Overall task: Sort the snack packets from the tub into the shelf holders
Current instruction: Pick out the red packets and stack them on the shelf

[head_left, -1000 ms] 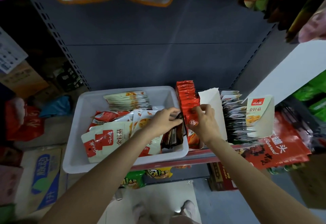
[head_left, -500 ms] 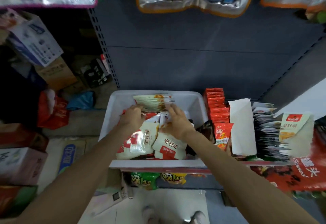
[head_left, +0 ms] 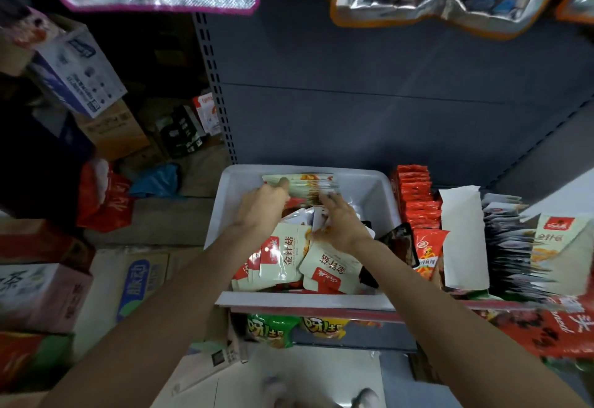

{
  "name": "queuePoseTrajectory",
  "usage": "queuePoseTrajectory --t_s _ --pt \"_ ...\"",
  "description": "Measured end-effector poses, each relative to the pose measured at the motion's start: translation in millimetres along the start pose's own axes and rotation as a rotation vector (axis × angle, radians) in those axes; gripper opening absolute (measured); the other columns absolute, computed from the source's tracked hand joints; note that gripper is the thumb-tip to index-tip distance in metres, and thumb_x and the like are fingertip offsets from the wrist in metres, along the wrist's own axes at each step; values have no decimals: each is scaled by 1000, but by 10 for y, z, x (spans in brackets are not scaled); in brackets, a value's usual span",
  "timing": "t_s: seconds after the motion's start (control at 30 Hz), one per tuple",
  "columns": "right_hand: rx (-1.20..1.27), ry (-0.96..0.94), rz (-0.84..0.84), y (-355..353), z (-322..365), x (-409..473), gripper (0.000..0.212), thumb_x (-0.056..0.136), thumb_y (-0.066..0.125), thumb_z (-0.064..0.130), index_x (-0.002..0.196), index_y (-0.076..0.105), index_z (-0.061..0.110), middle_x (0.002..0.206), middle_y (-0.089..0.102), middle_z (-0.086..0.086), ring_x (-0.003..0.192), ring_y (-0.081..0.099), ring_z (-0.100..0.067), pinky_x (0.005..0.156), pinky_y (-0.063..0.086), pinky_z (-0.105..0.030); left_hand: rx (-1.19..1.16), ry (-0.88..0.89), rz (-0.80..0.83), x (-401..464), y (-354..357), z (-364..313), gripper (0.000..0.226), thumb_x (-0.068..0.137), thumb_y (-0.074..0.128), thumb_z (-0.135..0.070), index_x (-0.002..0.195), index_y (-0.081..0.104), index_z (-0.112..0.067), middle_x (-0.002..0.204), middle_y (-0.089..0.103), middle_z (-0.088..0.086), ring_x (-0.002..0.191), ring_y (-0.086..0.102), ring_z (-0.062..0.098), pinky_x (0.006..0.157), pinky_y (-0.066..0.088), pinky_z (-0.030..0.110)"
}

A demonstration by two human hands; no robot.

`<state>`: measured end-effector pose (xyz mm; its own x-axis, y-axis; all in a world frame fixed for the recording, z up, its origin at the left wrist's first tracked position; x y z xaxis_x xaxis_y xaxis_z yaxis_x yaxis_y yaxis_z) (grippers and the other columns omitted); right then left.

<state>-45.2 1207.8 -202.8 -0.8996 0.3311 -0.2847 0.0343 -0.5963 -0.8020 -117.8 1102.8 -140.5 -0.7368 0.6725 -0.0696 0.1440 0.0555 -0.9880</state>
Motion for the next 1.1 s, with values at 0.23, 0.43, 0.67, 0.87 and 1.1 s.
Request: queuePoseTrajectory --t_s 0.23,0.43,0.67,0.87,1.1 --pt "666 -186 -178 -632 268 -285 32 83 68 10 112 57 18 102 67 7 94 62 0 83 46 -18 -531 222 -315 -168 -649 -263 15 98 43 -30 98 48 -16 81 66 2 73 64 19 62 51 38" --pt "791 -216 -289 -1149 -140 -563 11 82 68 4 90 68 11 91 70 -6 84 67 -15 79 56 -35 -938 207 -316 -64 -728 -698 16 95 53 -24 94 57 -9 81 69 1 73 66 14 67 50 27" --pt "903 -91 -579 -1955 -1048 -973 18 84 63 -1 86 64 16 75 69 5 77 63 -15 75 54 -37 -824 140 -79 334 -212 -1458 16 95 50 -11 104 62 -9 104 68 5 97 63 18 82 45 24" --pt "826 33 -406 -1898 -1521 -1089 14 89 57 -2 99 60 7 90 66 -3 79 64 -13 68 57 -25 -611 205 179 317 349 -2044 31 93 56 -17 122 58 -8 124 56 11 112 54 21 88 37 21" --pt "543 48 -249 -1390 -1661 -1058 22 87 59 0 104 61 13 98 67 -5 82 64 -14 78 57 -34 -669 183 204 252 538 -2096 36 91 57 -9 127 54 -9 143 40 2 124 47 15 98 29 11"
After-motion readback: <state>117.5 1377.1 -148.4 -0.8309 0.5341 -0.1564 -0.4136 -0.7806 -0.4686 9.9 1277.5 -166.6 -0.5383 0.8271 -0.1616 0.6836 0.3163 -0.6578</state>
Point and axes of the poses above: each hand's wrist, its own x-axis towards the middle knuckle, its own y-axis out of the palm, z = x × y, the point moved 10 cm from there along x, towards the middle knuckle
